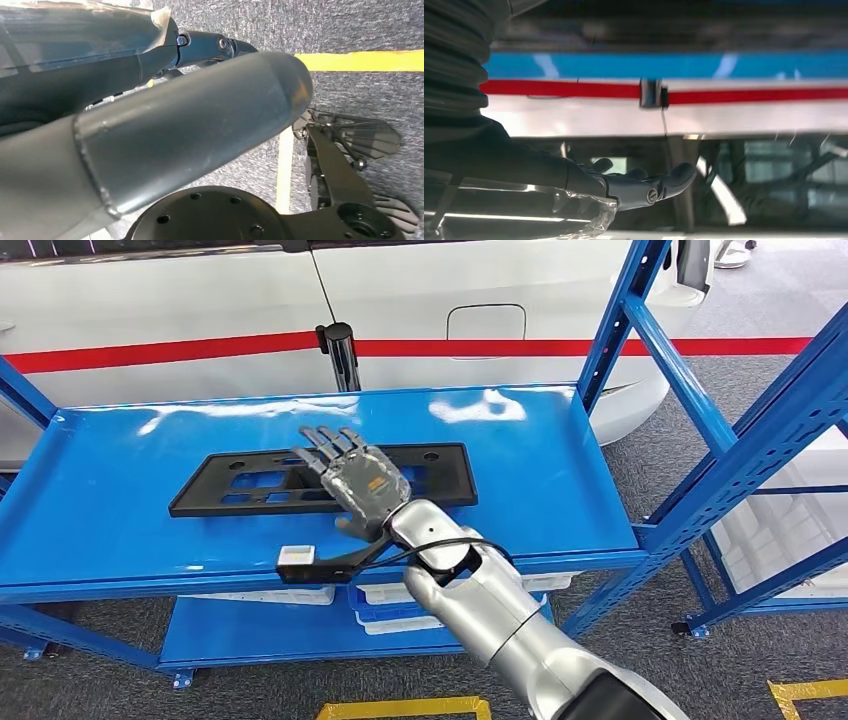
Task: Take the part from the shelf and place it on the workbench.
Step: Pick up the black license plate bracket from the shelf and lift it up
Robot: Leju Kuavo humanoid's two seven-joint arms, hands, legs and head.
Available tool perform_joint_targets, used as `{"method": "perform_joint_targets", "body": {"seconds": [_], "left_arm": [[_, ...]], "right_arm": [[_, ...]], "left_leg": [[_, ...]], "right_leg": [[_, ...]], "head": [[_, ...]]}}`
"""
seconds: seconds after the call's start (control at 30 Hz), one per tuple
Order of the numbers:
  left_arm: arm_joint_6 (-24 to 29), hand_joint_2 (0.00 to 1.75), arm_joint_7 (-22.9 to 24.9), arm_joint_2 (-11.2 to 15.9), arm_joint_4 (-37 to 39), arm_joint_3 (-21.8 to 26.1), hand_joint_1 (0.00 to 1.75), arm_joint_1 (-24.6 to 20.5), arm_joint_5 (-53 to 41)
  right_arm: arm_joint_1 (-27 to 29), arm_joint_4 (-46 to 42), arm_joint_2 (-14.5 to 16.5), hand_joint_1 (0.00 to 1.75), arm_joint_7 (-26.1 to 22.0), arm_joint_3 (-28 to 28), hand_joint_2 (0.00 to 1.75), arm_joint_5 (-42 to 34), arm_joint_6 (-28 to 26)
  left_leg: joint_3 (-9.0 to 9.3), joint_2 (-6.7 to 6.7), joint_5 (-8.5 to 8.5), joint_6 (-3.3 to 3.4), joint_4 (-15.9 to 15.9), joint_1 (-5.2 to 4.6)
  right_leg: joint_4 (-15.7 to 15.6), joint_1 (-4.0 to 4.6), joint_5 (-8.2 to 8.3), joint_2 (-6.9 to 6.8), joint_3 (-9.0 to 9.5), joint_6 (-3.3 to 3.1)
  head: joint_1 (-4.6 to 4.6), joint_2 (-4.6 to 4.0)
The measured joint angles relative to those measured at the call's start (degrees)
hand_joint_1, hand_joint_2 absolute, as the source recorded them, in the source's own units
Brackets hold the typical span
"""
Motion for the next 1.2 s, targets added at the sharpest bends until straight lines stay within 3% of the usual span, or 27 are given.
{"method": "perform_joint_targets", "body": {"seconds": [0.2,0.47,0.7,0.93,0.97,1.1,1.2], "left_arm": [[0.9,0.0,1.5,0.0,0.0,0.1,0.0,0.0,0.0],[1.1,0.0,3.2,-0.1,0.0,0.4,0.0,0.0,-0.8],[1.4,0.0,3.5,-0.4,0.0,0.7,0.0,0.0,-1.1],[1.1,0.0,2.9,-0.6,0.0,1.1,0.0,0.1,-2.2],[1.1,0.0,2.8,-0.6,0.0,1.3,0.0,0.1,-2.3],[1.0,0.0,2.1,-0.7,0.0,1.8,0.0,0.1,-2.9],[0.9,0.0,1.8,-0.8,0.0,2.0,0.0,0.1,-3.1]], "right_arm": [[1.0,6.0,1.1,0.0,2.2,4.3,1.75,0.3,0.9],[-0.4,11.9,1.6,0.0,8.4,4.8,1.75,5.2,-2.1],[-1.7,14.7,1.6,0.0,10.6,3.3,1.75,7.4,-3.4],[-1.7,15.0,1.2,0.0,11.9,-3.1,1.75,11.0,-4.2],[-1.6,15.0,1.1,0.07,12.0,-3.9,1.75,11.4,-4.2],[-1.2,14.9,1.0,1.66,12.4,-6.6,1.75,13.6,-4.2],[-0.6,14.9,0.8,1.74,12.4,-8.1,1.75,14.4,-4.5]], "left_leg": [[0.0,-0.01,0.01,-0.01,0.0,-0.01],[0.13,-0.01,0.0,0.01,0.0,-0.05],[0.3,-0.01,-0.03,0.03,0.0,-0.06],[0.31,0.0,-0.03,0.03,0.0,-0.06],[0.31,0.0,-0.03,0.03,0.0,-0.06],[0.32,-0.01,-0.03,0.03,0.0,-0.05],[0.3,0.0,-0.03,0.03,0.0,-0.06]], "right_leg": [[0.0,0.0,0.0,0.0,0.02,0.0],[0.0,-0.02,0.0,0.0,0.13,0.0],[0.0,-0.2,0.0,0.0,0.21,0.0],[0.0,-0.2,0.0,0.0,0.22,0.0],[0.0,-0.2,0.0,0.0,0.21,0.0],[0.0,-0.19,0.0,0.0,0.21,0.0],[0.0,-0.19,0.0,0.0,0.21,0.0]], "head": [[-0.01,0.0],[-0.01,0.0],[0.01,0.0],[0.01,0.01],[0.01,0.01],[0.01,0.0],[0.01,0.0]]}}
